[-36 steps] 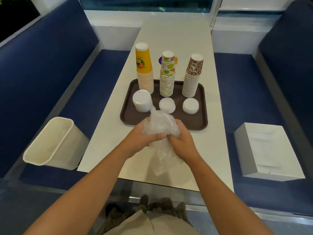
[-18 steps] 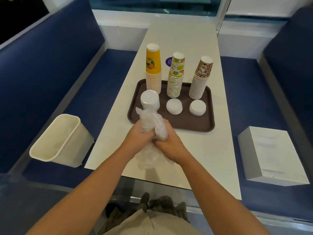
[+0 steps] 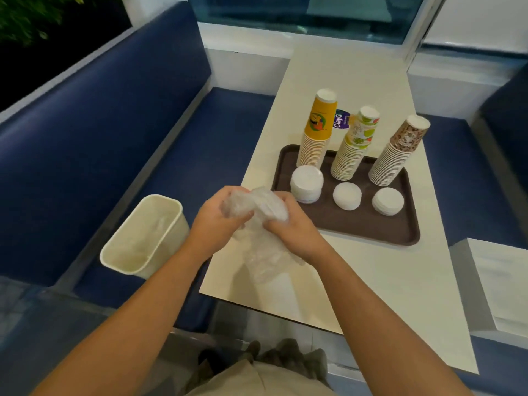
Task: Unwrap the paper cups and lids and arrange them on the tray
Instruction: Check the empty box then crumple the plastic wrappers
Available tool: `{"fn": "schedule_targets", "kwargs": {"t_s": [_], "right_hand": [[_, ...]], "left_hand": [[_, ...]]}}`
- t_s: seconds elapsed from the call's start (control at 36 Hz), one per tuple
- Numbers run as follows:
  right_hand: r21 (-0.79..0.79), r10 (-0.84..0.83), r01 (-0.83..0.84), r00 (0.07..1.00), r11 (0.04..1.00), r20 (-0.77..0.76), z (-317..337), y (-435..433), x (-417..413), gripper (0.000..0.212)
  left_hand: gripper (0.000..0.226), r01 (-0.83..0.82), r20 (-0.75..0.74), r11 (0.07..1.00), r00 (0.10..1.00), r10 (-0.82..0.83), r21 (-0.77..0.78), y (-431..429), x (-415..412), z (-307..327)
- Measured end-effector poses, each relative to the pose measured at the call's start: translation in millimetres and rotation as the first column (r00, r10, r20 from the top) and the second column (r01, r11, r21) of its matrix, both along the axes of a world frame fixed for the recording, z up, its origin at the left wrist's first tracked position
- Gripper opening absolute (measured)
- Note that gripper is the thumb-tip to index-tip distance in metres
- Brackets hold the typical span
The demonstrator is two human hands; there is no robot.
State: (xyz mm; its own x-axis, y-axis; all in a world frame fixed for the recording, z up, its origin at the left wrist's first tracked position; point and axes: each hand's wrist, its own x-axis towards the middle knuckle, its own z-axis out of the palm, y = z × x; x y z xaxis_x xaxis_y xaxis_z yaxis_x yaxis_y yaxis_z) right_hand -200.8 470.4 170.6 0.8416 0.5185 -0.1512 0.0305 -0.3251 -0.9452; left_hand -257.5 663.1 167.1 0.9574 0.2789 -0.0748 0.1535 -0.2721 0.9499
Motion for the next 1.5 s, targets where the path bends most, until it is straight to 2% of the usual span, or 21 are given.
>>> {"fn": "schedule_targets", "kwargs": {"t_s": [0.11,0.22,0.28,0.33,0.42,0.47,0.5,0.61,0.69,0.75,0.81,0.86,0.97,1.0,1.08,1.11,1.17,1.25,1.36,1.42,1.5], "right_hand": [[0.05,0.064,-0.062,0.997,0.997,-0.051,-5.7,51.3,-0.3,0.096],[-0.002,0.171,-0.171,0.984,0.985,0.05,-17.8,103.5,-5.5,0.11],[-0.022,0.194,-0.193,0.977,0.981,0.093,-22.5,138.5,-10.3,0.102],[-0.058,0.181,-0.175,0.976,0.983,0.122,-25.7,160.3,-13.3,0.083],[-0.134,0.173,-0.16,0.98,0.978,0.097,-32.9,196.2,-15.4,0.064],[-0.149,0.175,-0.159,0.979,0.976,0.1,-36.1,216.2,-14.3,0.055],[-0.148,0.178,-0.162,0.978,0.976,0.105,-36.0,224.9,-13.8,0.051],[-0.165,0.23,-0.213,0.969,0.963,0.092,-38.4,252.1,-7.4,0.032],[-0.215,0.284,-0.259,0.955,0.942,0.09,-47.7,273.9,-1.1,0.025],[-0.21,0.337,-0.317,0.939,0.925,0.063,-53.1,289.8,1.8,0.027],[-0.186,0.413,-0.397,0.909,0.899,0.055,-56.6,299.1,4.3,0.042],[-0.175,0.466,-0.454,0.884,0.873,0.033,-61.9,311.7,6.6,0.044],[-0.15,0.453,-0.46,0.888,0.875,-0.079,-78.7,337.0,10.7,0.015],[-0.167,0.446,-0.454,0.891,0.875,-0.087,-84.6,342.2,11.4,0.027],[-0.307,0.483,-0.475,0.874,0.825,-0.055,-97.8,351.7,11.2,0.096],[-0.315,0.503,-0.492,0.863,0.812,-0.051,-101.0,353.4,11.1,0.109],[-0.313,0.551,-0.536,0.833,0.784,-0.045,-107.1,355.1,12.6,0.116],[-0.363,0.591,-0.546,0.806,0.755,0.018,-114.7,361.3,15.6,0.096],[-0.459,0.607,-0.487,0.779,0.743,0.155,-126.6,370.4,19.3,0.064],[-0.518,0.67,-0.502,0.713,0.693,0.205,-132.8,371.8,23.1,0.056],[-0.608,0.769,-0.518,0.582,0.601,0.264,-144.1,376.7,31.6,0.054]], "left_hand": [[0.027,-0.227,0.02,0.968,0.973,0.23,-0.104,46.4,-6.9,-4.3],[0.027,-0.311,-0.032,0.947,0.95,0.309,-0.079,80.4,-12.6,-4.6],[0.022,-0.321,-0.037,0.942,0.947,0.319,-0.1,102.5,-19.2,-9.2],[0.021,-0.328,-0.013,0.936,0.944,0.329,-0.131,116.3,-23.9,-18.0],[0.005,-0.33,-0.11,0.941,0.941,0.321,-0.075,146.9,-27.3,-25.8],[0.009,-0.34,-0.138,0.939,0.934,0.329,-0.059,167.7,-33.3,-26.1],[0.015,-0.347,-0.131,0.934,0.933,0.335,-0.08,179.2,-38.9,-25.4],[0.081,-0.307,-0.159,0.946,0.944,0.288,-0.106,225.8,-60.7,-31.5],[0.101,-0.206,-0.187,0.973,0.965,0.184,-0.103,252.7,-65.7,-36.7],[0.099,-0.122,-0.218,0.987,0.971,0.097,-0.106,267.4,-69.0,-40.4],[0.087,-0.073,-0.258,0.988,0.965,0.035,-0.138,275.8,-68.4,-48.6],[0.07,-0.101,-0.3,0.988,0.952,0.063,-0.114,283.1,-68.6,-58.5],[0.047,-0.268,-0.328,0.962,0.915,0.236,-0.056,293.2,-70.7,-85.4],[0.042,-0.316,-0.33,0.947,0.901,0.283,-0.052,294.5,-71.2,-91.6],[0.031,-0.471,-0.366,0.88,0.832,0.417,-0.068,300.5,-71.5,-106.0],[0.028,-0.504,-0.372,0.859,0.816,0.442,-0.086,302.0,-71.7,-109.7],[0.024,-0.551,-0.377,0.828,0.792,0.48,-0.104,304.9,-72.6,-118.0],[0.026,-0.579,-0.387,0.81,0.771,0.505,-0.097,306.7,-73.3,-125.1],[0.054,-0.505,-0.364,0.863,0.808,0.463,-0.021,309.2,-78.6,-130.4],[0.063,-0.436,-0.3,0.899,0.854,0.425,0.034,310.6,-84.9,-131.7],[0.064,-0.291,-0.215,0.946,0.924,0.316,0.141,311.8,-93.7,-138.3]]}}
